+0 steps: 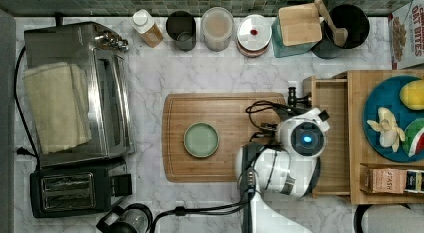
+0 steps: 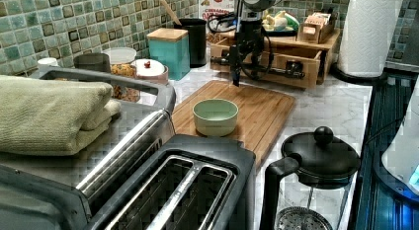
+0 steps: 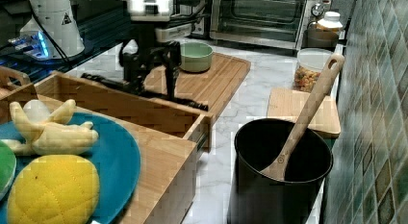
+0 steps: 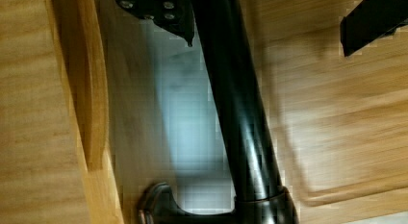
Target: Open the drawer.
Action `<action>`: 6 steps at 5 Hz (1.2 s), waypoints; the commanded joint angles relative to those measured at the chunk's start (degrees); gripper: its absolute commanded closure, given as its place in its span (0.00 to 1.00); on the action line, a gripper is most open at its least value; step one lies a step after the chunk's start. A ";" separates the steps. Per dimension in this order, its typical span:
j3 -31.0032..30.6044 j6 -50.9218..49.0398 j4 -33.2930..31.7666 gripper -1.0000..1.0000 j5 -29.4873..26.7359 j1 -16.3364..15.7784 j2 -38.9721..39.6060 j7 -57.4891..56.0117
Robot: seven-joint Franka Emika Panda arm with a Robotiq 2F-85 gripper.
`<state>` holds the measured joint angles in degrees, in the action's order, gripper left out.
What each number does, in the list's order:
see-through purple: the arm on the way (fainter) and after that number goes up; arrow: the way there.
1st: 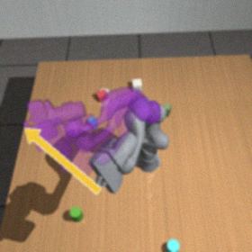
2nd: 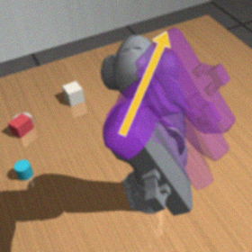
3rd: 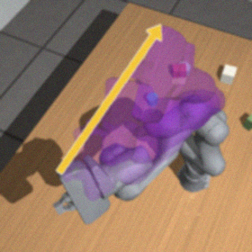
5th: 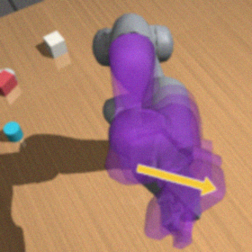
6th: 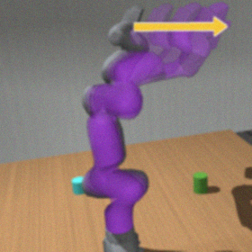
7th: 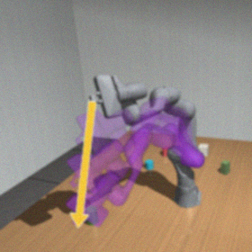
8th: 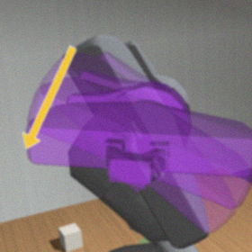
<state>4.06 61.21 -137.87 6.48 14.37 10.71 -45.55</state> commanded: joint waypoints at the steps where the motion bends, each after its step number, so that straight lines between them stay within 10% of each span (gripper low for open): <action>1: -13.02 0.30 -3.60 0.00 -3.42 -12.62 -5.61 2.92; 6: -13.18 0.31 -3.61 0.00 -3.39 -12.46 -5.61 2.95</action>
<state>-2.09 59.81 -142.01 5.44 8.55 7.25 -44.93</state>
